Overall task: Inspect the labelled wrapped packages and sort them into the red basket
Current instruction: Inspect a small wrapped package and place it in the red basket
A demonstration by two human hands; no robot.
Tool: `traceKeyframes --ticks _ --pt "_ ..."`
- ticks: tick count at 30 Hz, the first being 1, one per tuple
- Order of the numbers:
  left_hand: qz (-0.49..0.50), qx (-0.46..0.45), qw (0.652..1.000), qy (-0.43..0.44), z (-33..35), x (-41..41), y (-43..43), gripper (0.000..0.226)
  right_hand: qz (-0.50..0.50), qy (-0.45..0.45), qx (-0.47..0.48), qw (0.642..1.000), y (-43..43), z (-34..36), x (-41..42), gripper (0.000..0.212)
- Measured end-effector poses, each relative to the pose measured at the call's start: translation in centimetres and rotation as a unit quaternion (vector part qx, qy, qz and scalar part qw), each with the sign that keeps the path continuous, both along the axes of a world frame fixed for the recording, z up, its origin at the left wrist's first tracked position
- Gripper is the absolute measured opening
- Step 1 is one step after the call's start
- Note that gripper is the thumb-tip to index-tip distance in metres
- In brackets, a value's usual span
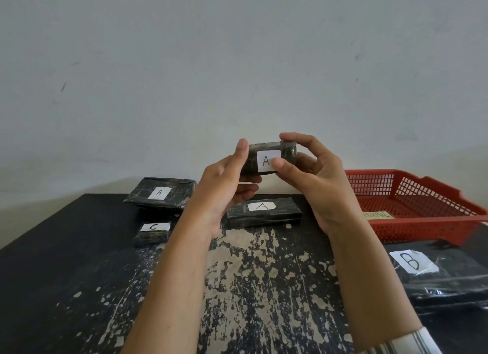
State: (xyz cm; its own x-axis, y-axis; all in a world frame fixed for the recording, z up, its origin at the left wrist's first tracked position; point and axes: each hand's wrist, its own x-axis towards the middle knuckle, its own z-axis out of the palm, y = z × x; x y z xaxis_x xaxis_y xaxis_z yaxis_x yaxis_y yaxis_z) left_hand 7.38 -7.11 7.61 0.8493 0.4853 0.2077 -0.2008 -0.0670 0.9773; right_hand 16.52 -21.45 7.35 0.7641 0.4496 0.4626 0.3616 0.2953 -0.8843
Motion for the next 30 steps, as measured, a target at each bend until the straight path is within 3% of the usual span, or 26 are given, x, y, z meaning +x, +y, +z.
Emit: traceKeyframes --ticks 4,9,12,16,19,23,25,28,30 --pt "-0.007 -0.06 0.998 -0.033 0.08 -0.05 0.31 0.027 0.006 -0.011 -0.012 1.0 0.01 -0.17 0.33 0.054" --pt "-0.02 -0.078 0.994 -0.069 0.13 -0.04 0.73 0.028 0.012 0.023 -0.007 1.0 0.1 -0.09 0.44 0.073" --pt "-0.028 -0.055 0.995 -0.08 0.03 -0.1 0.62 0.038 0.012 0.043 -0.005 0.999 0.14 0.05 0.23 0.064" --pt "-0.032 -0.014 0.996 -0.087 -0.09 -0.1 0.5 0.043 -0.004 0.046 -0.006 0.999 0.34 -0.22 0.45 0.037" --pt "-0.017 0.005 0.996 -0.083 -0.09 0.04 0.48 0.045 -0.003 0.054 0.009 0.998 0.31 -0.23 0.54 0.032" --pt "0.009 0.016 0.998 -0.065 -0.24 0.43 0.52 0.07 -0.002 0.039 0.005 0.999 0.18 -0.22 0.44 0.031" --pt "0.027 0.02 0.997 -0.065 -0.4 0.55 0.48 0.06 0.0 0.032 0.001 0.999 0.13 -0.19 0.29 0.032" --pt "0.044 0.033 0.996 -0.073 -0.65 0.73 0.42 0.02 -0.003 0.02 -0.012 1.0 0.14 -0.16 0.23 0.035" --pt "0.046 0.032 0.995 -0.082 -0.74 0.84 0.52 0.01 -0.002 0.022 -0.014 1.0 0.18 -0.12 0.28 0.04"
